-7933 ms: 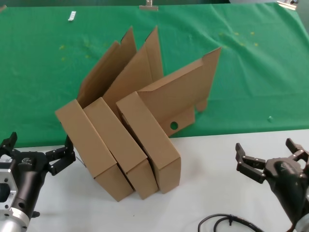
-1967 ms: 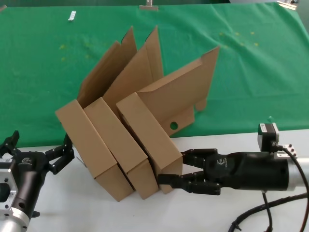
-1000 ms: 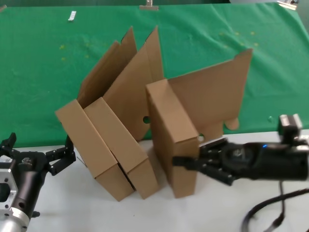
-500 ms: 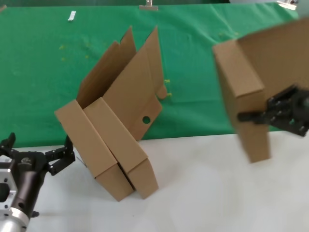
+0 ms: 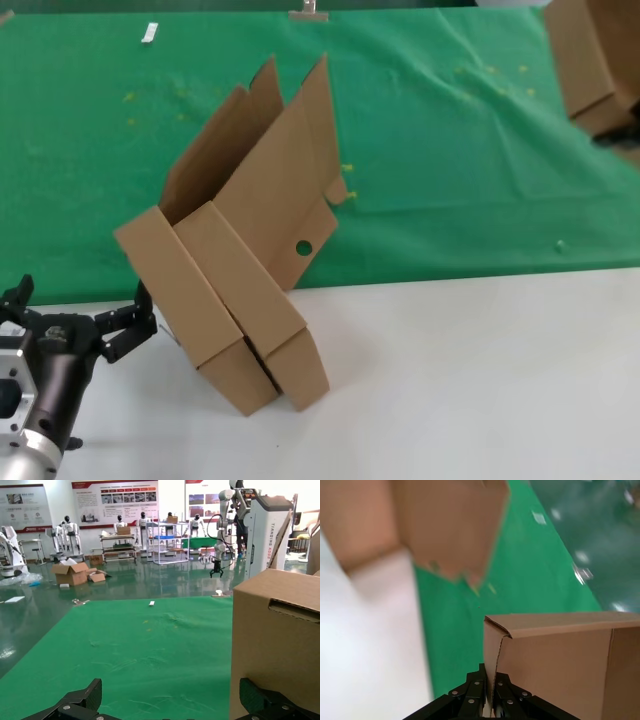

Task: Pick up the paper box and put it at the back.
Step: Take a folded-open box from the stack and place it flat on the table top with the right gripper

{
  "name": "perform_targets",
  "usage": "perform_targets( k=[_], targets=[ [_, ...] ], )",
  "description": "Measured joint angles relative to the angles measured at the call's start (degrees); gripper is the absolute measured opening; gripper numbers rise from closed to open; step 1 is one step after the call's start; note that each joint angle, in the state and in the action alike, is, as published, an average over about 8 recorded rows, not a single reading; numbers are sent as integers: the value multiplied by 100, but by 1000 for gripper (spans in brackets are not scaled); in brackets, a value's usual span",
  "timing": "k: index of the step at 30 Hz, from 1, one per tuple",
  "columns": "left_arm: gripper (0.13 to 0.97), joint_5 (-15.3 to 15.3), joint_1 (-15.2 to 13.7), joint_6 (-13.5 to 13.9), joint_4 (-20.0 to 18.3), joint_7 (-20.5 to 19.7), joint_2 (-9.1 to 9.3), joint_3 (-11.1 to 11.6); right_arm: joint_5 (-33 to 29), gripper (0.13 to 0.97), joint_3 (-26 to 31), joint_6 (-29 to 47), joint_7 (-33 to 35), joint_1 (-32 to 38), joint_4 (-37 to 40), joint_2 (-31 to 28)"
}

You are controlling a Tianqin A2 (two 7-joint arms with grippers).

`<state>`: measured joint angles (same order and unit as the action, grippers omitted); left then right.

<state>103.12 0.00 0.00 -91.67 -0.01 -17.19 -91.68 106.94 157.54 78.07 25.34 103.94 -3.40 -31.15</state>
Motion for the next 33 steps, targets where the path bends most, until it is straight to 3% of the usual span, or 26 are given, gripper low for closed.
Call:
perform_targets(
  k=[7, 14, 33],
  targets=[
    [966, 0, 0, 0, 0, 0, 0, 0, -1274, 155, -56, -1358, 56, 73, 271, 579],
    [966, 0, 0, 0, 0, 0, 0, 0, -2070, 155, -194, -1979, -138, -196, 315, 939],
    [966, 0, 0, 0, 0, 0, 0, 0, -2967, 155, -1227, -2936, -644, -1048, 328, 1325]
  ],
)
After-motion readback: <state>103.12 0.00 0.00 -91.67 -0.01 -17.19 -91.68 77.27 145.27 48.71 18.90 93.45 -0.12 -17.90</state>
